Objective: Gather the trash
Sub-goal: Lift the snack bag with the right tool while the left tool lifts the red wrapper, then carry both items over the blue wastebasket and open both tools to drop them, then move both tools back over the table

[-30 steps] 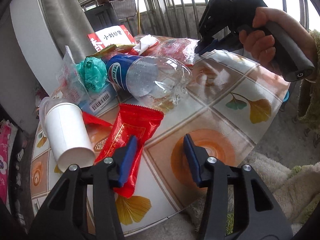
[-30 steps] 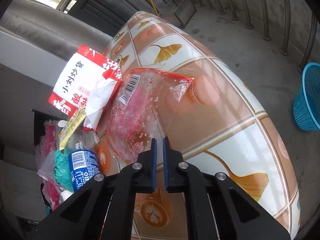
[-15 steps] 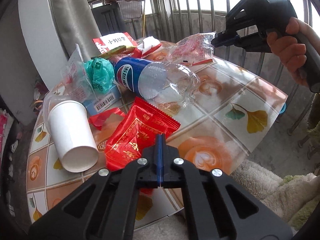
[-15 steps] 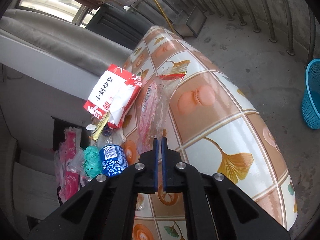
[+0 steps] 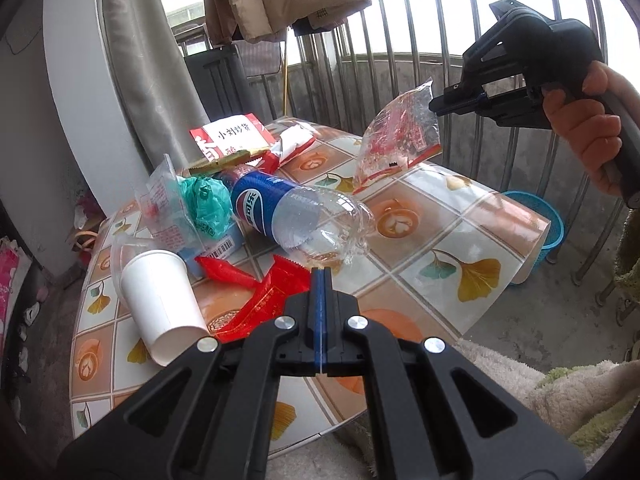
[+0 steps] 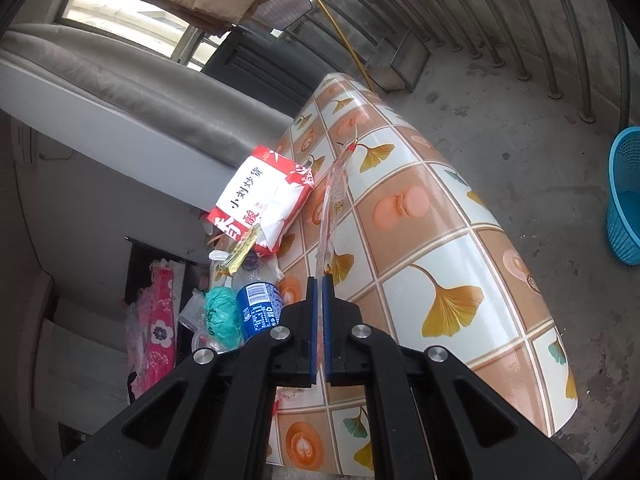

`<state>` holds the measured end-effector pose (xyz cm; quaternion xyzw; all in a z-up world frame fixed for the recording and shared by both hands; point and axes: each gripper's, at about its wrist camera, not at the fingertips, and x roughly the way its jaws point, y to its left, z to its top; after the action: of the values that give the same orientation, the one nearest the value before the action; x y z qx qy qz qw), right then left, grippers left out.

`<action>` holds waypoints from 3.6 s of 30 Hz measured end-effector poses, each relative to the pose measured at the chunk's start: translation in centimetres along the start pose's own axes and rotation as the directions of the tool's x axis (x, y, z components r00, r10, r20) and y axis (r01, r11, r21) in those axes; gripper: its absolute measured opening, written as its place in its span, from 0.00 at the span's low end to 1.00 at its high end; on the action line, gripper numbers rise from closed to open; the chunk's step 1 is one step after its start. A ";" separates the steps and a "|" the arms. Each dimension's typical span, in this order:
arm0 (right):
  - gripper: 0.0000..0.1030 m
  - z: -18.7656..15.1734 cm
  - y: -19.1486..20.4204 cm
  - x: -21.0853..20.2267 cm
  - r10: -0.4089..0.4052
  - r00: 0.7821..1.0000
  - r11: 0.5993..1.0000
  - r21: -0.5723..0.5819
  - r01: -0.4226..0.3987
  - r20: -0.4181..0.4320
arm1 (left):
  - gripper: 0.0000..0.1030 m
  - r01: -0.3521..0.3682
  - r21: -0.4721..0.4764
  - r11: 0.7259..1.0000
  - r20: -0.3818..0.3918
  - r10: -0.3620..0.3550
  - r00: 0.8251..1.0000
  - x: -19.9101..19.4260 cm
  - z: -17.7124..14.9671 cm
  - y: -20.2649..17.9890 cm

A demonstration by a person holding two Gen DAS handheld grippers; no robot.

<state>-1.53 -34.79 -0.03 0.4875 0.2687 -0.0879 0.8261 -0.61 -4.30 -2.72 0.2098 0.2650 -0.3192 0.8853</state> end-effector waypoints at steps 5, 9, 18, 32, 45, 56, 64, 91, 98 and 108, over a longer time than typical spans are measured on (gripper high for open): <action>0.02 -0.3 -0.1 -0.4 0.015 1.000 1.000 0.001 -0.015 -0.004 | 0.55 -0.111 0.079 0.991 -0.004 0.112 0.994 1.0 -0.4 -0.9; 0.02 -0.5 -0.2 -0.5 0.037 0.999 0.999 0.006 -0.037 -0.009 | 0.55 -0.145 0.147 0.979 -0.073 0.157 0.985 3.7 -1.0 -1.4; 0.02 -0.5 0.1 -0.9 0.070 0.998 0.998 -0.005 -0.070 -0.009 | 0.10 -0.167 0.122 0.978 -0.103 0.180 0.978 5.2 -1.0 -0.2; 0.02 0.0 -0.2 -4.2 0.101 0.994 0.994 -0.036 -0.100 0.034 | 0.04 -0.028 -0.008 1.000 0.017 0.028 0.999 -2.7 4.3 1.5; 0.02 1.3 -4.9 -12.1 0.049 0.978 0.998 0.018 -0.054 0.201 | 0.04 0.446 -0.155 0.881 0.079 -0.439 0.895 2.2 16.5 -1.6; 0.02 3.5 -14.8 -19.0 -0.157 0.929 0.977 0.191 0.097 0.334 | 0.04 0.714 -0.255 0.652 -0.118 -0.754 0.647 16.8 25.8 -17.7; 0.02 6.5 -24.8 -19.3 -0.305 0.900 0.912 0.366 0.183 0.311 | 0.04 0.733 -0.275 0.622 -0.263 -0.782 0.565 26.9 27.0 -32.6; 0.57 6.5 -31.9 -17.7 -0.637 0.733 0.749 0.415 0.516 0.238 | 0.49 0.694 -0.206 0.690 -0.268 -0.722 0.638 28.5 25.6 -35.7; 0.92 5.4 -22.5 -20.0 -0.731 0.578 0.675 0.259 0.691 0.363 | 0.57 0.700 -0.112 0.706 -0.202 -0.706 0.679 21.6 26.8 -30.9; 0.94 3.6 -10.2 -19.5 -0.674 0.519 0.612 0.005 0.791 0.526 | 0.81 0.621 -0.070 0.781 -0.026 -0.624 0.781 10.8 25.0 -17.5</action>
<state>-20.77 -45.31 3.93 0.1876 0.2457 -0.5144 0.7999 2.99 -35.15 6.55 0.0928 0.3496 -0.5805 0.7295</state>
